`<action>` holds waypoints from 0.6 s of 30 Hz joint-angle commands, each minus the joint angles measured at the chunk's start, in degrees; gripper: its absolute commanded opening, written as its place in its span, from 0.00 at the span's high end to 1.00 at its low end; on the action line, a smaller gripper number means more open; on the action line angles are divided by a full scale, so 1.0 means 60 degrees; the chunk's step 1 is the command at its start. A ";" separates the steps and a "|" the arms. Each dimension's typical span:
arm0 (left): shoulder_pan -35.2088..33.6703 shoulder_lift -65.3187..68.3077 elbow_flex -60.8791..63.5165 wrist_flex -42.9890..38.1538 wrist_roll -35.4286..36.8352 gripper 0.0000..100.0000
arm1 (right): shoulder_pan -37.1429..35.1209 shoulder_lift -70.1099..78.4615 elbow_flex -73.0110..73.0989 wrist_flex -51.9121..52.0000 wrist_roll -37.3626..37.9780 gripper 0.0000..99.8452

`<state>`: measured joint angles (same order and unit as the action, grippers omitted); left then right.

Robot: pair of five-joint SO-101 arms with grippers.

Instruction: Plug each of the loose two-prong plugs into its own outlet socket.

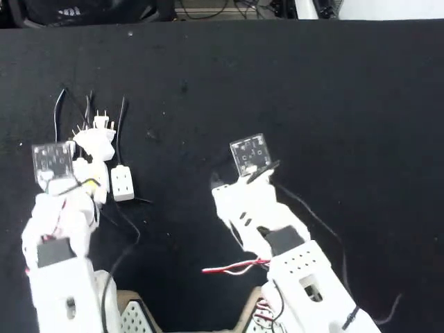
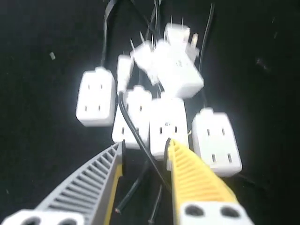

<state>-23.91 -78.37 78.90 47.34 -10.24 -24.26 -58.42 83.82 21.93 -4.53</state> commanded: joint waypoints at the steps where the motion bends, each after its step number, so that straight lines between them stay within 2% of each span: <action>1: -0.0081 0.3370 -0.2264 0.0000 0.0132 0.84 | -0.0161 0.0022 0.0037 -0.0322 0.0000 0.86; 6: 0.0212 0.6476 -0.4286 0.0762 0.0132 0.80 | -0.0161 0.0022 0.0051 -0.0322 0.0000 0.86; 9: 0.0842 0.7883 -0.5560 0.1919 0.0161 0.75 | -0.0161 0.0022 0.0037 -0.0322 0.0000 0.86; 13: 0.1853 0.9128 -0.7070 0.3048 0.0161 0.76 | -0.0161 0.0022 0.0022 -0.0308 0.0015 0.86; 16: 0.2308 0.9773 -0.7538 0.2930 0.0161 0.76 | -0.0161 0.0022 0.0022 -0.0308 0.0015 0.86; 18: 0.2308 1.0139 -0.7421 0.2344 0.0161 0.76 | -0.0161 0.0022 0.0022 -0.0308 0.0015 0.86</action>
<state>-11.78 -20.88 38.20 64.66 -10.24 -24.44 -58.42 84.44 21.58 -4.53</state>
